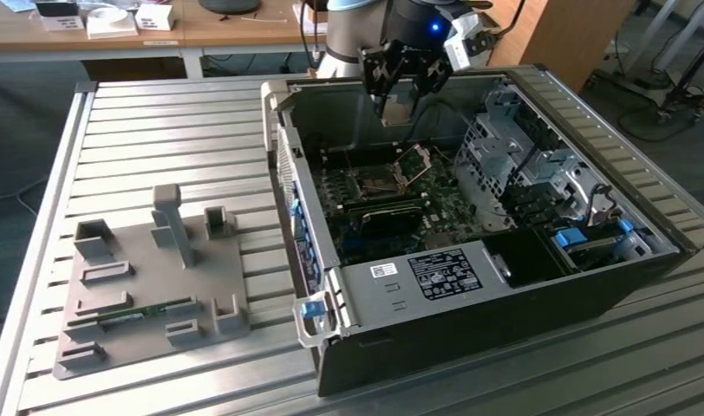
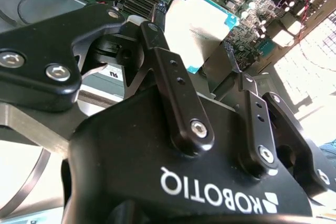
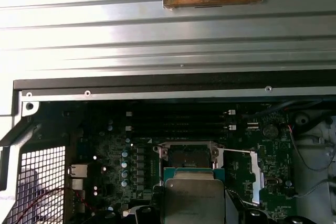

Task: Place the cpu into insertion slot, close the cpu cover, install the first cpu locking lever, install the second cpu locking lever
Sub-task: 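Place the cpu into insertion slot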

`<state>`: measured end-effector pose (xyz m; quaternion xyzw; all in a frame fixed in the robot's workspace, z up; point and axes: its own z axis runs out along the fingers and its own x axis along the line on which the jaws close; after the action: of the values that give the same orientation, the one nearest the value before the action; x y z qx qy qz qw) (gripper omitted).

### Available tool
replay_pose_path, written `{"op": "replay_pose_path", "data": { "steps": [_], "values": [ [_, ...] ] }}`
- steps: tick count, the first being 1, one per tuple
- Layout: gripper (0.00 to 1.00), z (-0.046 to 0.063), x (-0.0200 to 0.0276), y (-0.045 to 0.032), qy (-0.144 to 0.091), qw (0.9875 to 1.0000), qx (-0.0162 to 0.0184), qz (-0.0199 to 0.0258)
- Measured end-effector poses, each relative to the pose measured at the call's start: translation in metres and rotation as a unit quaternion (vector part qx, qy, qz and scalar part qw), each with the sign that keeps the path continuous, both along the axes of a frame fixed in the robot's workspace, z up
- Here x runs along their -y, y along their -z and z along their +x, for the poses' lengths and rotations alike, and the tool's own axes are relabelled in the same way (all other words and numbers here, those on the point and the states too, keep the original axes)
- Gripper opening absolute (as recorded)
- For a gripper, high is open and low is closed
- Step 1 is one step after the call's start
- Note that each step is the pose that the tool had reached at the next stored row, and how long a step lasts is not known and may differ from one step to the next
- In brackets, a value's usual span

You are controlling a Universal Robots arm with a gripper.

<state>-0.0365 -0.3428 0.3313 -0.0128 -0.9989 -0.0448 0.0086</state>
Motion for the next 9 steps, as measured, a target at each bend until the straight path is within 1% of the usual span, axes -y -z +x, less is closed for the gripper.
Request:
{"op": "replay_pose_path", "data": {
  "steps": [9],
  "values": [
    [0.54,0.0000,0.0000,0.0039,0.000,1.0000,0.0000,0.0000]
  ]
}}
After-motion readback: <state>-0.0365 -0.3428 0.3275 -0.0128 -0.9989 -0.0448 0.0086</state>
